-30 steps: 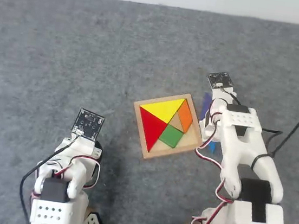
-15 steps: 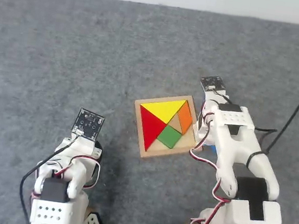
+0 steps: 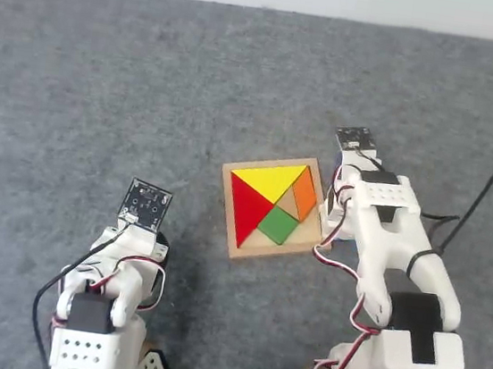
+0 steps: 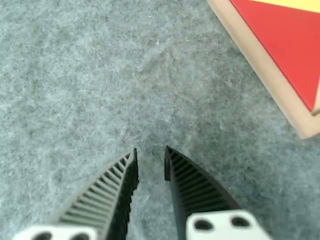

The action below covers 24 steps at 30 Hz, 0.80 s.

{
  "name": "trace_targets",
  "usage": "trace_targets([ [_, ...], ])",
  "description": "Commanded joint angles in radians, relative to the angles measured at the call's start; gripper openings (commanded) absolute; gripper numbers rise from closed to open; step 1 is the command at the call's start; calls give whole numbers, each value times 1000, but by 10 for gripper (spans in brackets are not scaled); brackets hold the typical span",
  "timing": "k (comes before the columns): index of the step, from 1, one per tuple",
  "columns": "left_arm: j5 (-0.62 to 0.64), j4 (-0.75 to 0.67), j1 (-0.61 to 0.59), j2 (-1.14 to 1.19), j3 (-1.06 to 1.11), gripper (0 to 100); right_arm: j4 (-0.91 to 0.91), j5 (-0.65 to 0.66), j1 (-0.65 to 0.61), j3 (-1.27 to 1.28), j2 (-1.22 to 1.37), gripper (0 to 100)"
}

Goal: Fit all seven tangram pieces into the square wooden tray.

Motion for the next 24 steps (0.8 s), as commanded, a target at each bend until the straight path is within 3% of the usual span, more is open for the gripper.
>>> trace_targets([
  [1, -11, 3, -2, -21, -12, 86, 48, -20, 27, -43, -104, 7],
  [7, -11, 3, -2, -21, -12, 86, 54, -51, 104, -38, -234, 33],
  [15, -11, 3, -2, -21, -12, 86, 4, -63, 4, -43, -237, 285],
  [24, -11, 3, -2, -21, -12, 86, -58, -115, -36, -127, -38, 266],
])
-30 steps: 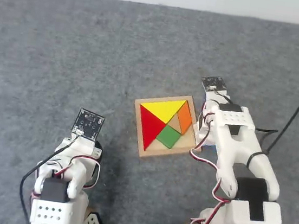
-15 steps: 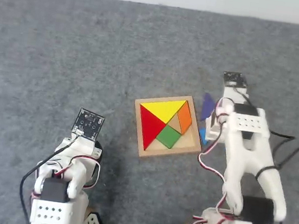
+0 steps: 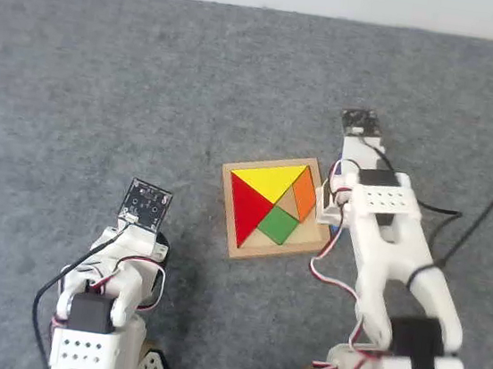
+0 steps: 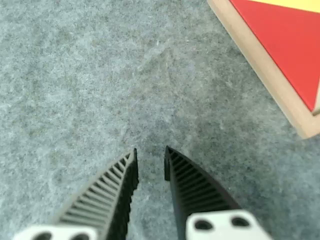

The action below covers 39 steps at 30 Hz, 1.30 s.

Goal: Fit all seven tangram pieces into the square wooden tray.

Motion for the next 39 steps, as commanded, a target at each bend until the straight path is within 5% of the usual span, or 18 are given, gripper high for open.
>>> trace_targets([
  [1, -11, 3, -2, -21, -12, 86, 1, -14, -1, -123, 67, 267],
  [28, -11, 3, -2, -21, -12, 86, 73, -63, -31, -245, 197, 266],
  [39, -11, 3, -2, -21, -12, 86, 44, -259, -39, -269, 283, 266],
])
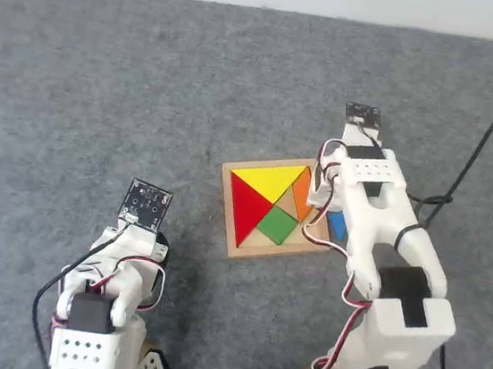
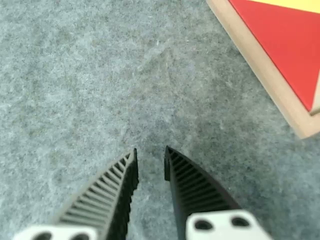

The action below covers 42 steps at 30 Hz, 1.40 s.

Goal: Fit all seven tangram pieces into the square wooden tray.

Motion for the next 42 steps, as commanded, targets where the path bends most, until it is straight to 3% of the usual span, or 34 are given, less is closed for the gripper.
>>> trace_targets([
  [1, -11, 3, -2, -21, -12, 86, -8, -28, -4, -48, 47, 266],
  [6, -11, 3, -2, -21, -12, 86, 38, -32, 22, -69, 102, 262],
  [12, -11, 3, -2, -21, -12, 86, 64, -25, 27, -91, 101, 132],
  [35, -11, 3, -2, -21, -12, 86, 93, 17, 142, -69, 94, 155],
  [42, -11, 3, -2, -21, -12, 86, 77, 51, 213, -8, -87, 154],
])
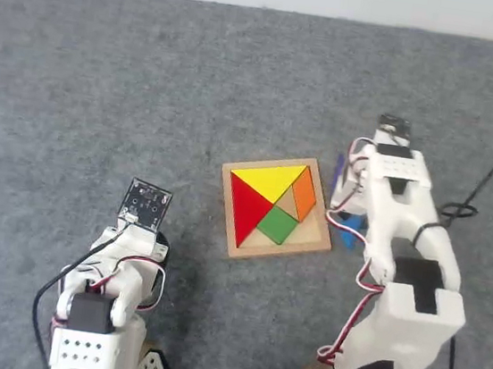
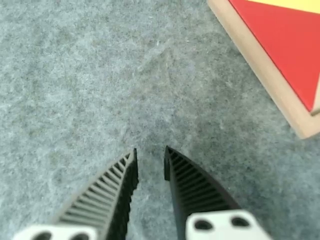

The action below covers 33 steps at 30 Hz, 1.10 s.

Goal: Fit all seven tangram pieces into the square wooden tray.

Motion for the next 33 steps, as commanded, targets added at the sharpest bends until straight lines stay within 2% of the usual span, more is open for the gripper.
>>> trace_targets([
  [1, -11, 3, -2, -21, -12, 86, -13, 55, 61, 57, -156, 154],
  [4, -11, 3, -2, -21, -12, 86, -41, 92, 68, 147, -251, 154],
  [11, -11, 3, -2, -21, -12, 86, -41, 106, -22, 239, -378, 158],
  [14, -11, 3, -2, -21, -12, 86, -51, 89, -36, 239, -364, 158],
  [20, -11, 3, -2, -21, -12, 86, -79, -49, -68, 221, -255, 159],
  [25, -11, 3, -2, -21, -12, 86, -73, -58, -25, 196, -232, 159],
  [33, -11, 3, -2, -21, -12, 86, -82, -58, -38, 195, -225, 159],
])
